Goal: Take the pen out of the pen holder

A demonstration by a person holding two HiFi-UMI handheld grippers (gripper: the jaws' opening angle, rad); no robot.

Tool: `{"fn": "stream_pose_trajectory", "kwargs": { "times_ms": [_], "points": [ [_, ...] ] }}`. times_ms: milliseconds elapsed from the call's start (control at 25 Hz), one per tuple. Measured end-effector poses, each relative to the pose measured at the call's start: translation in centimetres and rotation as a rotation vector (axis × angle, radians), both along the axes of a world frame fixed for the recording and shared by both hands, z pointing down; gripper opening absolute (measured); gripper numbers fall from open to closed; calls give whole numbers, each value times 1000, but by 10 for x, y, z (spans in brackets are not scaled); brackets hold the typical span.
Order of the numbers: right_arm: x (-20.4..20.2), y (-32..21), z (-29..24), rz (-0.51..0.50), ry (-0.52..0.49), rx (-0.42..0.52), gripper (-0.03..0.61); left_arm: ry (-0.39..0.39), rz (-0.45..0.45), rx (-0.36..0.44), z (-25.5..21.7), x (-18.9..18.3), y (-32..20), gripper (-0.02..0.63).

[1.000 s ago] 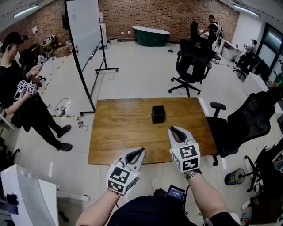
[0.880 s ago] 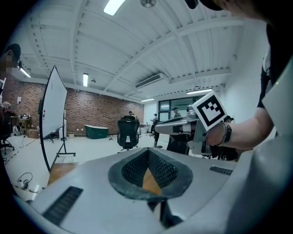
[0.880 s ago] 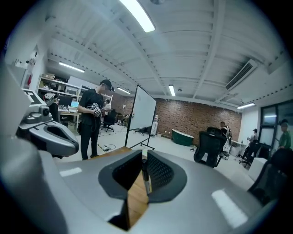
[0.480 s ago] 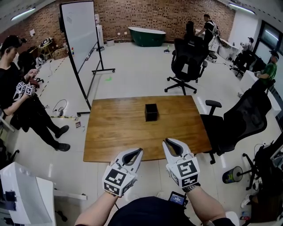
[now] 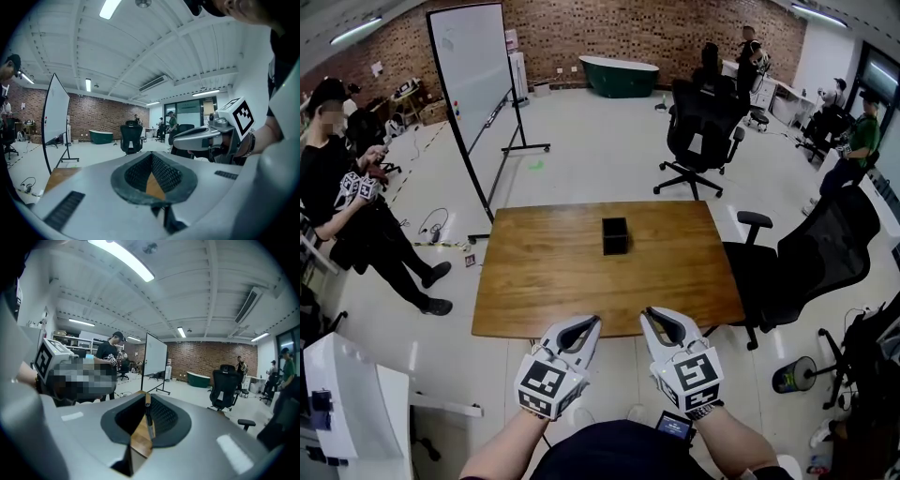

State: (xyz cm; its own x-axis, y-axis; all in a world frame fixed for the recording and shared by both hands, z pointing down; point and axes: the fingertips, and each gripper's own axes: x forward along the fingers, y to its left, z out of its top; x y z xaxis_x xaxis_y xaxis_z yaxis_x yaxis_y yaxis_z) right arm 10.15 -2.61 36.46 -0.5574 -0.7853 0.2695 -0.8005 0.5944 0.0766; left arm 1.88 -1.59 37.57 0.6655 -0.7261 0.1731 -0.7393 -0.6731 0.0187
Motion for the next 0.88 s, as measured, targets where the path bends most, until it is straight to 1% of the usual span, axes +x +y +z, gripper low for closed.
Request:
{"fn": "stream_pose_trajectory", "kwargs": {
  "times_ms": [280,440,480,560,640,760,880],
  "points": [
    [5,18,7,-19,-6,-25,35,-11,-2,-8,-1,10,13,5],
    [3,25,2,-16,4,-1,35,-12,3,20,-6,7,22,5],
    [6,24,0,-14,7,6,35,-7,4,16,-7,9,23,5],
    [13,19,-1,-10,4,18,35,7,-6,-21,-6,18,21,5],
    [22,13,2,-7,-4,18,35,0,-11,-46,-1,26,17,5],
    [30,15,15,-3,-12,-12,35,-23,-4,-56,12,33,15,5],
    [29,16,24,-8,-17,-33,35,-30,0,-66,17,36,13,5]
  ]
}}
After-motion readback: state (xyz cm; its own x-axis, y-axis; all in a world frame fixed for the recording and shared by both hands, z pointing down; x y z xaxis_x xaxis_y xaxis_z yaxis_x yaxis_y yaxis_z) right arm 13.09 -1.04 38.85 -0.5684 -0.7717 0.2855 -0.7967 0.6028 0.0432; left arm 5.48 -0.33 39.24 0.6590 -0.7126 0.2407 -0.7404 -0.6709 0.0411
